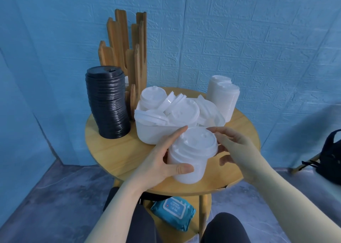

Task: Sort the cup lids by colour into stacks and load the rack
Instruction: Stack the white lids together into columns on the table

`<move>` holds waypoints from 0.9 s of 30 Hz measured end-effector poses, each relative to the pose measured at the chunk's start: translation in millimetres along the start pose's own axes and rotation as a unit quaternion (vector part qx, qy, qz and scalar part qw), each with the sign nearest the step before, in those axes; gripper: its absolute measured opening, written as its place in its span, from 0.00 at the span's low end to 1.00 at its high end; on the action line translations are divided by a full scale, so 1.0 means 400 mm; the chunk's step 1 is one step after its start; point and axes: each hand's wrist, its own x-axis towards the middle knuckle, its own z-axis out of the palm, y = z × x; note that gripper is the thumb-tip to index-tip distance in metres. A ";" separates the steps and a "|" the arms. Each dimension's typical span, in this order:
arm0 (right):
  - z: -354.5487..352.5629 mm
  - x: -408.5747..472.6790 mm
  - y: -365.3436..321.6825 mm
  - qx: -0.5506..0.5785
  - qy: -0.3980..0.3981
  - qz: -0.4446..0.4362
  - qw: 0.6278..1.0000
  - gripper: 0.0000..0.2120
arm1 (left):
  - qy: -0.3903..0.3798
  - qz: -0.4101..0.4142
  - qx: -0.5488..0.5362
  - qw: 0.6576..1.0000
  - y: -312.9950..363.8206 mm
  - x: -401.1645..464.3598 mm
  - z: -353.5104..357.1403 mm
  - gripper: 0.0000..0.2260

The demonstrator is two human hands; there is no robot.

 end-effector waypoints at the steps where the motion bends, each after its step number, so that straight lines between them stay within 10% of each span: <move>1: 0.000 -0.004 0.000 -0.029 0.000 -0.018 0.999 0.10 | 0.003 -0.001 -0.003 1.000 0.000 0.001 0.001 0.38; 8: 0.005 -0.016 0.007 -0.208 -0.088 -0.160 0.961 0.31 | 0.014 0.000 -0.010 1.000 0.000 0.003 0.000 0.36; 27: 0.043 -0.008 -0.019 -0.302 -0.157 -0.153 0.928 0.22 | -0.002 -0.032 -0.054 0.998 -0.003 0.005 0.000 0.56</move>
